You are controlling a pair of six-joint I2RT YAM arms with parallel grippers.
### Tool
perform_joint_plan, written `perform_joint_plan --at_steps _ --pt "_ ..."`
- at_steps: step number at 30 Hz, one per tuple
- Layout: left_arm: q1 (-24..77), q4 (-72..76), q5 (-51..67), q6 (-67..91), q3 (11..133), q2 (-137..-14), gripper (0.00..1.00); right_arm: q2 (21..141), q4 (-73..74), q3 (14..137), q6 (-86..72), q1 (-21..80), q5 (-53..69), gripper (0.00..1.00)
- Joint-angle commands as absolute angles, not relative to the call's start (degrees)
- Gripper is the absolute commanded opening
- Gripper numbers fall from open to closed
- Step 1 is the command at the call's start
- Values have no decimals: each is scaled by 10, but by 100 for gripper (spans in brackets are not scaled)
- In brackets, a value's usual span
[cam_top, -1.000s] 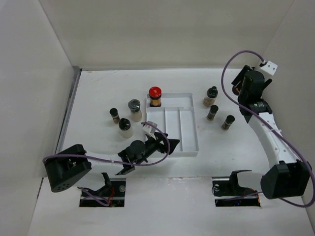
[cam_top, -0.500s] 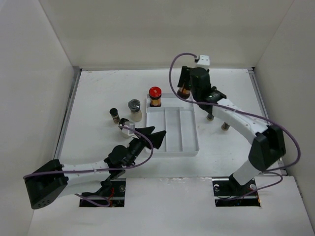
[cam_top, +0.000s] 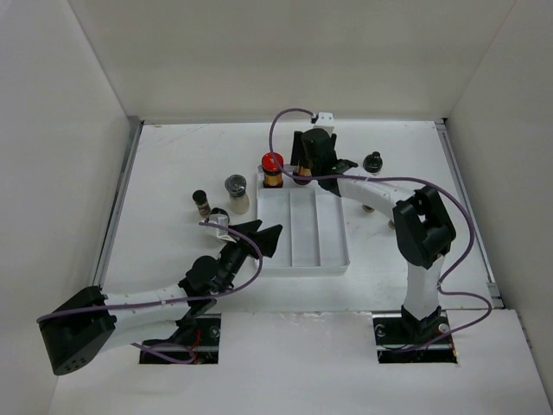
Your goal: Organize the condiment bottles
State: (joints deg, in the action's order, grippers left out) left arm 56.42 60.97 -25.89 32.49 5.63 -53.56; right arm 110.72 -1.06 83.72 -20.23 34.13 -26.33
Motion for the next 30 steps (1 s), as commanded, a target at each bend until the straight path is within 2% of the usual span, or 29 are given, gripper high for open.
perform_joint_plan --at_steps 1,8,18,24,27,28,30 --pt "568 632 -253 334 62 -543 79 1099 -134 884 -224 349 -279 45" --pt "563 633 -248 343 62 -551 79 1134 -154 853 -231 356 -288 50" --pt "559 634 -247 348 65 -569 79 1110 -159 817 -230 367 -286 81" --pt "559 634 -245 348 65 -568 79 1000 -152 758 -225 362 -272 92" --pt "560 635 -245 350 66 -572 79 937 -143 709 -224 331 -255 92" --pt "562 635 -244 350 67 -570 79 918 -139 691 -220 318 -256 87" --pt "562 635 -244 349 67 -571 79 883 -125 653 -216 284 -260 67"
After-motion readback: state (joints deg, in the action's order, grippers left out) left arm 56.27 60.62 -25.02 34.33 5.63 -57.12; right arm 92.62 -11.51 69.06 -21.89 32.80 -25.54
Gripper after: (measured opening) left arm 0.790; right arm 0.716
